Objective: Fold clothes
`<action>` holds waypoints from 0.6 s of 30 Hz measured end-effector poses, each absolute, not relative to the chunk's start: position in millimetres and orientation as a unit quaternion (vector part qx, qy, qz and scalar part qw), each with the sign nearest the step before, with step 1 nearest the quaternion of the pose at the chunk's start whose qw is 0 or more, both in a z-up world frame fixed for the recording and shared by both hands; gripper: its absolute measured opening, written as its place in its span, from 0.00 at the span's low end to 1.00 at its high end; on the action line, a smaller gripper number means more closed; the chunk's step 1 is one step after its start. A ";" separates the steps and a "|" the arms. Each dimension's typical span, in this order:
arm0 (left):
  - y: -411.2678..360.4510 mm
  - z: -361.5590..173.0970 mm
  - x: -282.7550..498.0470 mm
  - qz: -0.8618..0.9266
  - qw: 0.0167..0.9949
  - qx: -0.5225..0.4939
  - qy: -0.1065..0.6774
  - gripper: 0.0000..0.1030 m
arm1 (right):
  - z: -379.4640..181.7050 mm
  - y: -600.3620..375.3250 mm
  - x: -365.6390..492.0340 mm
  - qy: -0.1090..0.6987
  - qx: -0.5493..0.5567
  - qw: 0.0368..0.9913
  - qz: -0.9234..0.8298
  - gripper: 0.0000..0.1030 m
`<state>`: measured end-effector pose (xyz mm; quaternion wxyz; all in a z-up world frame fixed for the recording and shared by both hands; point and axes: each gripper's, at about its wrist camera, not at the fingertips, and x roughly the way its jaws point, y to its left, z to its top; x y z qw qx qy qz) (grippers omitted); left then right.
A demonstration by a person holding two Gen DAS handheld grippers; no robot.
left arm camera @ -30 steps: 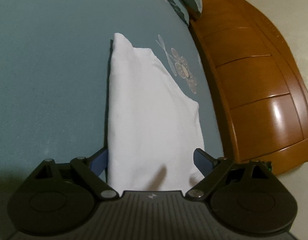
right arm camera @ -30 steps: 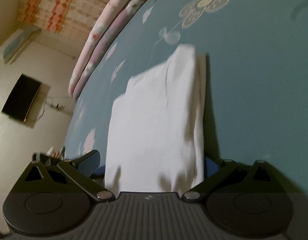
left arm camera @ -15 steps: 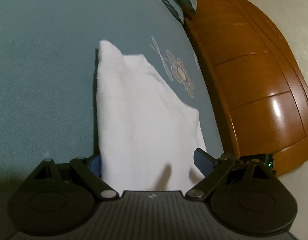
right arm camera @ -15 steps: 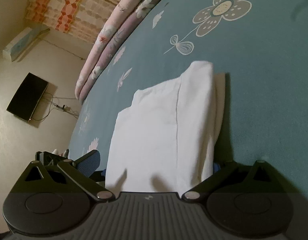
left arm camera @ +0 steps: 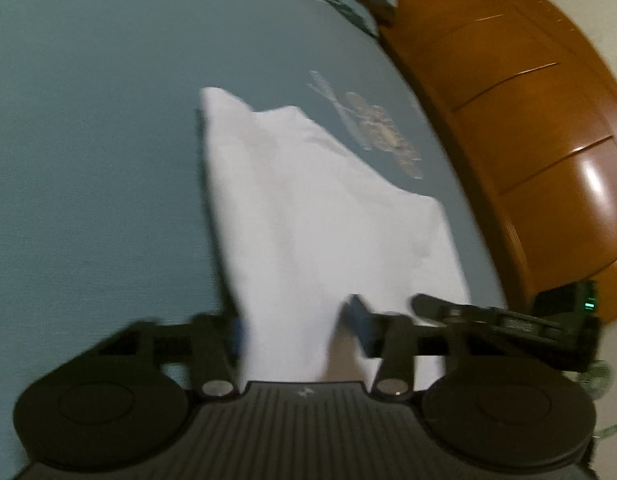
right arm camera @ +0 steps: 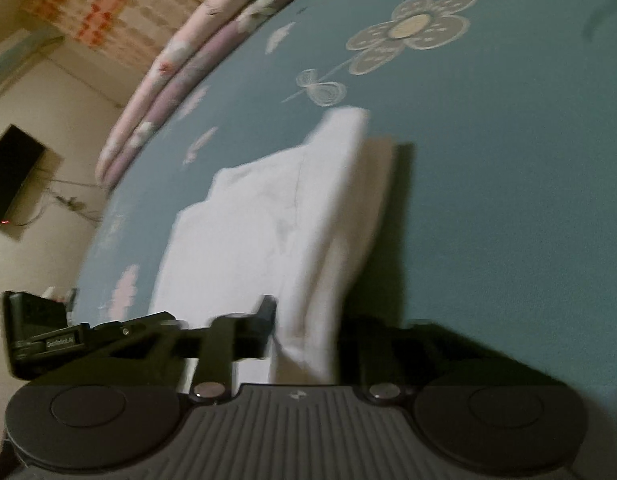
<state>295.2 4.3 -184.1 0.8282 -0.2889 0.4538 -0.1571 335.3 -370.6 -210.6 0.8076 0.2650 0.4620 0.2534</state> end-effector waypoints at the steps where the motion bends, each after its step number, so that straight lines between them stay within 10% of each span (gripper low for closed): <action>1: 3.9 -181.8 295.1 -0.155 0.830 -0.285 0.454 0.30 | -209.8 -370.5 333.0 0.459 0.259 0.812 0.250 0.21; 5: -4.6 -163.5 293.2 -0.160 0.843 -0.256 0.445 0.16 | -190.1 -356.8 324.1 0.444 0.194 0.842 0.236 0.18; 18: -86.5 -122.9 321.7 -0.266 0.840 -0.220 0.419 0.15 | -124.6 -420.0 309.4 0.380 0.145 0.899 0.163 0.17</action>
